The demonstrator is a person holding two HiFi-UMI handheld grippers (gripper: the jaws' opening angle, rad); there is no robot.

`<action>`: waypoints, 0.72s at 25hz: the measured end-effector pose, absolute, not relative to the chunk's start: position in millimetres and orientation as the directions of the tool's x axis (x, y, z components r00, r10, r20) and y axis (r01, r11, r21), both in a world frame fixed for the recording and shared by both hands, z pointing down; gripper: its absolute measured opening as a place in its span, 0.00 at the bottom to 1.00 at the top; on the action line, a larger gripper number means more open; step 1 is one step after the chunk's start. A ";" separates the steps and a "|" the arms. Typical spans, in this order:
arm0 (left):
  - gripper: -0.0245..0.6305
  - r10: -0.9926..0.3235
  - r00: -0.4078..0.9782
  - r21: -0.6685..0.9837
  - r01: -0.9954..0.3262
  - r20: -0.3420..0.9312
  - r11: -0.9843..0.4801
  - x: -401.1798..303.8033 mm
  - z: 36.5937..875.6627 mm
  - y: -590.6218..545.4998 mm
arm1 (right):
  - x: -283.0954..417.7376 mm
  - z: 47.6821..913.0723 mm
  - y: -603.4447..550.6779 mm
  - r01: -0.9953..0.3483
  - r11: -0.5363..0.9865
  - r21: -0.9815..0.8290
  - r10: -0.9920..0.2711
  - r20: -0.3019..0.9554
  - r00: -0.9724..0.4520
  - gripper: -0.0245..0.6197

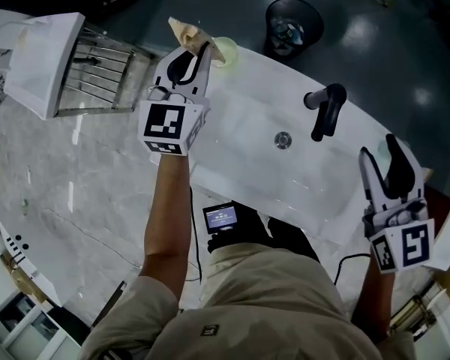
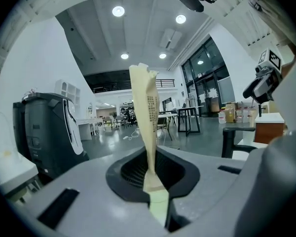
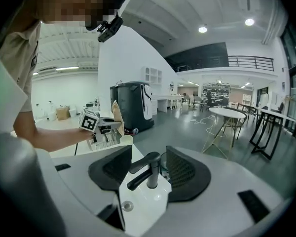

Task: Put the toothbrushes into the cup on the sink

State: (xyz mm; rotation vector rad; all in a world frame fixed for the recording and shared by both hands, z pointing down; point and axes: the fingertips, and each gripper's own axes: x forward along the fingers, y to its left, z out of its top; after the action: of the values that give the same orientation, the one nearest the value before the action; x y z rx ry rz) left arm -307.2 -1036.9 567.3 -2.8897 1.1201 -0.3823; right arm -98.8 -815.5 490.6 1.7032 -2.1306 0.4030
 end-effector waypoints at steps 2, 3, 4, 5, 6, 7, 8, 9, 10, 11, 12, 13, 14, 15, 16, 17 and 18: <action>0.08 -0.659 0.720 -0.096 -0.656 0.219 -0.749 -305.9 577.7 -1040.2 | -102.6 497.2 -817.9 -0.975 0.224 0.017 -0.856 0.481 -0.188 0.38; 0.08 -0.655 0.723 -0.092 -0.653 0.220 -0.752 -305.0 582.4 -1041.3 | -103.7 499.8 -818.7 -0.975 0.222 0.018 -0.853 0.489 -0.185 0.38; 0.08 -0.651 0.726 -0.090 -0.649 0.221 -0.755 -303.9 587.4 -1042.2 | -104.4 502.4 -819.5 -0.975 0.219 0.020 -0.850 0.495 -0.181 0.38; 0.08 -0.648 0.728 -0.090 -0.646 0.224 -0.758 -302.8 592.4 -1043.1 | -104.8 505.2 -820.4 -0.976 0.217 0.020 -0.847 0.500 -0.178 0.38; 0.08 -0.645 0.730 -0.090 -0.643 0.227 -0.760 -301.6 597.5 -1043.9 | -105.1 508.2 -821.5 -0.976 0.216 0.020 -0.845 0.504 -0.176 0.38; 0.08 -0.642 0.731 -0.092 -0.640 0.230 -0.763 -300.3 602.3 -1044.8 | -105.2 511.5 -822.8 -0.976 0.215 0.020 -0.843 0.508 -0.175 0.38; 0.08 -0.639 0.733 -0.095 -0.637 0.234 -0.765 -299.0 606.9 -1045.9 | -105.4 514.6 -824.3 -0.977 0.215 0.019 -0.841 0.512 -0.175 0.38; 0.08 -0.636 0.734 -0.098 -0.633 0.238 -0.768 -297.7 611.3 -1047.0 | -105.7 517.5 -826.0 -0.977 0.214 0.017 -0.839 0.515 -0.175 0.38; 0.08 -0.633 0.735 -0.100 -0.630 0.243 -0.770 -296.4 615.3 -1048.2 | -106.2 520.1 -827.8 -0.977 0.213 0.015 -0.837 0.519 -0.175 0.38; 0.08 -0.630 0.736 -0.100 -0.627 0.250 -0.772 -295.4 619.1 -1049.4 | -106.8 522.5 -829.6 -0.977 0.213 0.012 -0.834 0.523 -0.175 0.38; 0.08 -0.628 0.734 -0.101 -0.626 0.259 -0.774 -294.8 622.8 -1050.6 | -107.5 524.5 -831.4 -0.977 0.212 0.009 -0.832 0.527 -0.175 0.38; 0.08 -0.626 0.733 -0.102 -0.624 0.267 -0.775 -294.3 625.9 -1051.8 | -108.0 526.1 -833.3 -0.977 0.212 0.007 -0.829 0.531 -0.176 0.38; 0.08 -0.623 0.734 -0.102 -0.621 0.270 -0.777 -292.9 627.5 -1052.8 | -108.3 527.5 -835.2 -0.977 0.211 0.005 -0.827 0.533 -0.176 0.38; 0.08 -0.619 0.739 -0.102 -0.617 0.268 -0.781 -290.6 628.3 -1053.5 | -108.1 528.9 -837.2 -0.978 0.210 0.003 -0.826 0.535 -0.176 0.38; 0.08 -0.615 0.743 -0.102 -0.612 0.265 -0.784 -288.2 629.3 -1054.1 | -107.6 530.5 -839.1 -0.978 0.209 0.002 -0.826 0.536 -0.176 0.38; 0.08 -0.613 0.745 -0.104 -0.610 0.264 -0.786 -286.1 630.7 -1054.7 | -106.9 532.1 -840.8 -0.978 0.208 0.000 -0.826 0.536 -0.176 0.38; 0.08 -0.612 0.745 -0.107 -0.608 0.264 -0.787 -284.7 632.4 -1055.3 | -106.5 533.4 -842.4 -0.978 0.209 -0.001 -0.825 0.537 -0.177 0.38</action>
State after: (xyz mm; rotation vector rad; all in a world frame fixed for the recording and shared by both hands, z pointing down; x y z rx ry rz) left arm -284.7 -1055.3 632.4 -2.9215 1.0216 -0.4503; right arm -106.5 -842.4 533.4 1.6728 -2.0683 0.4885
